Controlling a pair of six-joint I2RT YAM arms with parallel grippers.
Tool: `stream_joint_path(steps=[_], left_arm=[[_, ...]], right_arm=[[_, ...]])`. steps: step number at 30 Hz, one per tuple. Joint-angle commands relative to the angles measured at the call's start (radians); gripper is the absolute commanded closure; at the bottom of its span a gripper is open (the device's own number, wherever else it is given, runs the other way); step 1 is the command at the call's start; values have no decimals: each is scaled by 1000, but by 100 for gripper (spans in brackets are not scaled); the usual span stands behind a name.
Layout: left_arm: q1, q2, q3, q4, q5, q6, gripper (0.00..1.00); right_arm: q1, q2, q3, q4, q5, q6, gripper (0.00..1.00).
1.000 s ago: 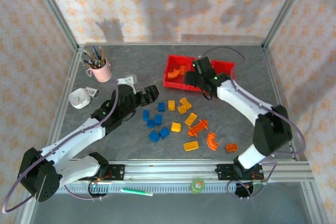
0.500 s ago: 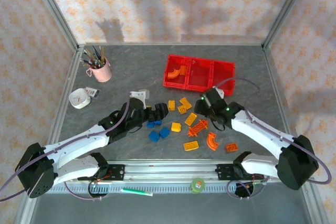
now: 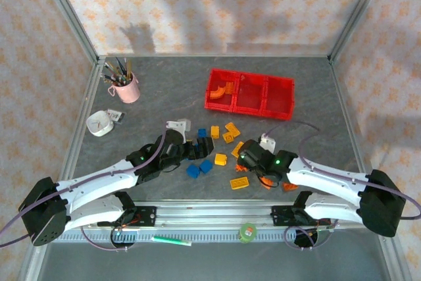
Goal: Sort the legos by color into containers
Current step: Pick up the lego from the bottom-center of the table.
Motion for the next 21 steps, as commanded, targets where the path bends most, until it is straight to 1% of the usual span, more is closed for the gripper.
stream_joint_path(steps=[1, 4, 7, 13, 18, 21], left_arm=[[-6, -17, -12, 33, -26, -12, 1], [-6, -8, -3, 33, -23, -2, 1], [-6, -4, -9, 51, -24, -2, 1], [-7, 0, -20, 85, -25, -18, 1], [-6, 18, -3, 80, -29, -8, 1], [-6, 36, 11, 75, -28, -2, 1]], right_arm=[[14, 33, -21, 48, 70, 125, 36], [19, 62, -22, 96, 74, 158, 38], [19, 100, -12, 101, 106, 179, 38], [5, 158, -28, 165, 134, 187, 39], [-24, 174, -51, 227, 119, 168, 41], [-55, 193, -64, 233, 100, 165, 42]])
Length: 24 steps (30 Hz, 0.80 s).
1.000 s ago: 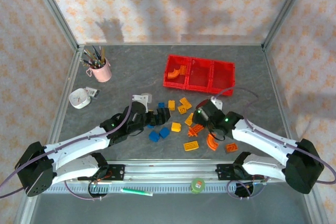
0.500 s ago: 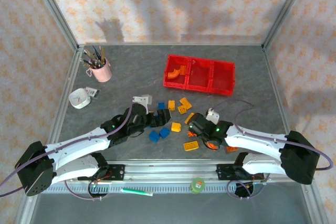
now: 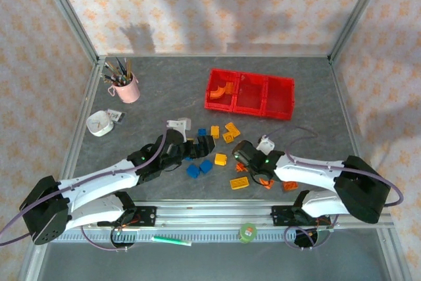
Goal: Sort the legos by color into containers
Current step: Pick up the lego from the bottom-center of the table.
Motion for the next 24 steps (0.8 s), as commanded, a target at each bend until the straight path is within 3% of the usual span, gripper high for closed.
stream_joint_path(steps=[1, 13, 24], left_arm=[[-6, 22, 19, 24, -23, 9, 1], [-6, 58, 44, 10, -37, 19, 1], [-7, 58, 32, 50, -25, 11, 1]], right_arm=[[-23, 16, -26, 29, 29, 4, 43], [-52, 110, 35, 35, -53, -131, 48], [-53, 88, 18, 44, -55, -168, 63]])
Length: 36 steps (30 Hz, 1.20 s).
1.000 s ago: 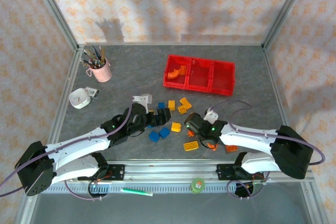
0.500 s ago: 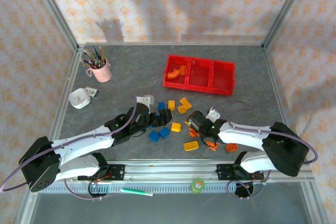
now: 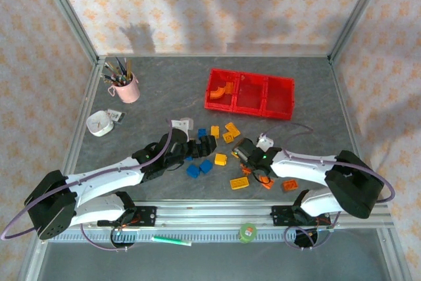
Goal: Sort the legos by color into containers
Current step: Pick up the lego from the bottom-center of the table, then place the lego in the container.
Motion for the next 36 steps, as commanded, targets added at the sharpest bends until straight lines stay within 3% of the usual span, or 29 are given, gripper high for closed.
stream_joint_path(steps=[1, 11, 18, 27, 36], left_arm=[[-6, -1, 22, 24, -15, 8, 1], [-6, -57, 25, -8, -76, 23, 1], [22, -93, 56, -74, -145, 54, 1], [133, -74, 84, -92, -134, 64, 1], [196, -23, 113, -91, -113, 73, 1]], right_arm=[[-10, 22, 0, 66, -24, -23, 65], [-29, -82, 79, -24, 26, -106, 71], [-118, -105, 205, -20, 34, -294, 72], [-245, 198, 470, 159, -120, -527, 72], [-309, 583, 908, 96, -166, -652, 75]])
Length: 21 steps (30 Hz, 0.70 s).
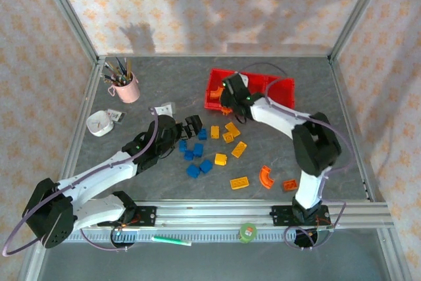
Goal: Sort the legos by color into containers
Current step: Place the lego in the container.
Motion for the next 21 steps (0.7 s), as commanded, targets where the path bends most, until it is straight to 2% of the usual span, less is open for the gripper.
stream_joint_path(steps=[1, 6, 11, 16, 21], left_arm=[[20, 18, 42, -20, 3, 28, 1], [32, 33, 51, -14, 15, 30, 1], [34, 48, 68, -17, 27, 39, 1], [34, 54, 86, -24, 29, 40, 1], [31, 47, 88, -1, 57, 32, 1]], right_arm=[[-25, 106, 145, -30, -9, -85, 75], [-47, 261, 352, -99, -4, -119, 74], [-52, 275, 452, -141, -38, -140, 54], [-52, 162, 389, -122, -63, -155, 45], [-52, -22, 182, -90, -114, -147, 42]])
